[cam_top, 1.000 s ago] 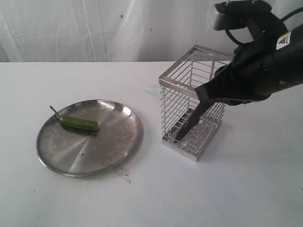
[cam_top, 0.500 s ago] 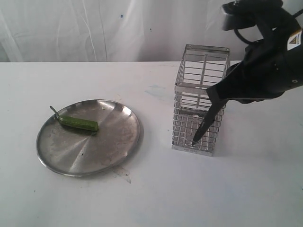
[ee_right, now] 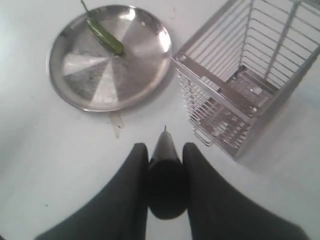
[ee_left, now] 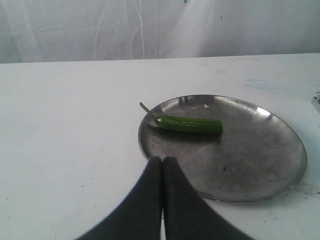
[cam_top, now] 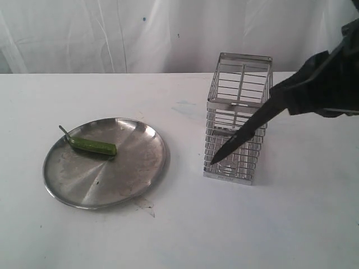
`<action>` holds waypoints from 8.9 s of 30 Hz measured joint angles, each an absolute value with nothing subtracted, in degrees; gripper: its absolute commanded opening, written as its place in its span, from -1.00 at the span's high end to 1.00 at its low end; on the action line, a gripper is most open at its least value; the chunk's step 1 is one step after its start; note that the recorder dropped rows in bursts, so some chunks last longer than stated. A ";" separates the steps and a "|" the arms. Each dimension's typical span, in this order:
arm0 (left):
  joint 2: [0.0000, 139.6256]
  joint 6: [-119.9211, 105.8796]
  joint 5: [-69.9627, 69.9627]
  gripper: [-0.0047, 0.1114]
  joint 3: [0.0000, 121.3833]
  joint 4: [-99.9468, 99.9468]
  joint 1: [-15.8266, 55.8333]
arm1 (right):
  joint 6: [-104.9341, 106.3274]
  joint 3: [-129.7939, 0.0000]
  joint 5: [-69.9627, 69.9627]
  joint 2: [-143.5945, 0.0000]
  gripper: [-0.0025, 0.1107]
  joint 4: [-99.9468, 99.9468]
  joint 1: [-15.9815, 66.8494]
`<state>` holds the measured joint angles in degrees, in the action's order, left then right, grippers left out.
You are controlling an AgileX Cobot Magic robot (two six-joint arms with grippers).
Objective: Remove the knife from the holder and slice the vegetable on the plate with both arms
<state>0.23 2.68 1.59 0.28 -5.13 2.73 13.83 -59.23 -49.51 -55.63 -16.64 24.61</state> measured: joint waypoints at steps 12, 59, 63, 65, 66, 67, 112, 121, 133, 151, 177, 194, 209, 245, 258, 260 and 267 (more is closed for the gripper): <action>0.23 2.68 1.59 0.92 0.28 -5.13 2.73 | 32.80 -57.89 -46.98 -54.28 0.96 -42.56 24.94; 0.23 2.68 1.59 0.92 0.28 -5.13 2.73 | 56.10 -48.76 -8.27 -96.55 0.96 -59.39 52.52; 0.23 2.68 1.59 0.92 0.28 -5.13 2.73 | 56.10 -48.76 -8.25 -97.72 0.96 -59.21 52.52; 0.23 2.68 1.59 0.92 0.28 -5.13 2.73 | 56.10 -48.76 -8.25 -98.26 0.96 -58.81 52.52; 0.23 2.68 1.59 0.92 0.28 -5.13 2.73 | 56.10 -48.76 -8.25 -98.60 0.96 -58.75 52.52; 0.23 2.68 1.59 0.92 0.28 -5.13 2.73 | 56.10 -48.76 -8.36 -98.81 0.96 -58.61 52.38; 0.23 2.68 1.59 0.92 0.28 -5.13 2.73 | 47.02 -48.76 -9.90 -95.33 0.96 -54.01 47.64; 0.23 2.68 1.59 0.92 0.28 -5.13 2.73 | 42.67 -48.76 -9.86 -87.88 0.96 -54.01 47.64; 0.23 4.05 0.00 0.92 0.19 -6.19 2.73 | 35.15 -43.83 -6.45 -87.61 0.96 -54.01 47.64; 0.23 39.16 -5.83 0.92 0.19 -11.05 3.47 | 33.37 -43.56 -4.54 -87.61 0.96 -54.01 47.64; 53.39 22.71 36.00 0.10 39.74 24.11 41.41 | 38.10 -43.56 -7.39 -83.20 0.96 -54.01 47.64; 53.64 -34.81 64.41 0.12 42.44 -35.21 42.37 | 40.18 -43.56 -8.13 -81.36 0.96 -54.01 47.64; 43.95 -44.01 47.90 0.12 73.91 -32.63 42.59 | 40.18 -43.56 -9.65 -81.36 0.96 -54.01 47.64; 67.88 -10.59 25.00 -0.02 45.66 30.93 23.98 | 36.76 -43.56 -15.82 -81.36 0.96 -54.01 47.64; 89.39 -24.62 17.67 -0.02 54.59 14.06 13.83 | 32.92 -43.56 -8.10 -78.54 0.96 -54.01 47.64; 91.92 -26.07 16.19 -0.02 55.06 13.31 13.41 | 32.69 -43.56 -7.22 -78.42 0.96 -54.01 47.64; 97.59 -28.54 11.69 -0.12 57.82 13.04 13.42 | 32.56 -43.56 -7.00 -78.42 0.96 -54.01 47.64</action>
<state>97.59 -28.54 11.69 57.82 13.04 13.42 32.56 -43.56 -7.00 -78.42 -54.01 47.64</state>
